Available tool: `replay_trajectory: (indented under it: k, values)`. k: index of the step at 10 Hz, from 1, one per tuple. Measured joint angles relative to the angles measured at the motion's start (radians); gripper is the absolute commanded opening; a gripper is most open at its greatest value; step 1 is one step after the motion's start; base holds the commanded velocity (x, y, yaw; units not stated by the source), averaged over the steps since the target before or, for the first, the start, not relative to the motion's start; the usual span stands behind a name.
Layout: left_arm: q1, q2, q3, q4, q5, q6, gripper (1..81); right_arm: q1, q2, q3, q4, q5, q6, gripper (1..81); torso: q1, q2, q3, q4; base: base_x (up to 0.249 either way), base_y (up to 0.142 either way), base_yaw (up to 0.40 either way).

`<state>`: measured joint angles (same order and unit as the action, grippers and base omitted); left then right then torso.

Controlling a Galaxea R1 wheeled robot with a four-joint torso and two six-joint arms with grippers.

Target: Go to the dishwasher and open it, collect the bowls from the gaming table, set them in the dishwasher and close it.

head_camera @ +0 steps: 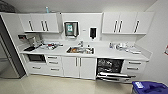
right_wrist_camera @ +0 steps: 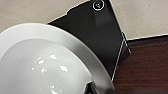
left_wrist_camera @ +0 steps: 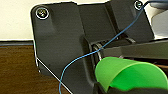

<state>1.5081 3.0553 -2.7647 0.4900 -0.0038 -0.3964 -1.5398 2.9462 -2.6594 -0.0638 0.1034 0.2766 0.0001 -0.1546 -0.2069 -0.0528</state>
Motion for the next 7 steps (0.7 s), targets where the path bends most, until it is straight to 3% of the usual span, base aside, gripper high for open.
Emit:
replay_trajectory:
  k: [7]
  values:
    - [0.0, 0.0, -0.001, 0.0, 0.001, 0.0, 1.0, 0.003, -0.003, -0.006, 0.0, -0.001, 0.0, 1.0, 0.0, 0.0, 0.0, 0.0, 0.114, 0.0, 0.0]
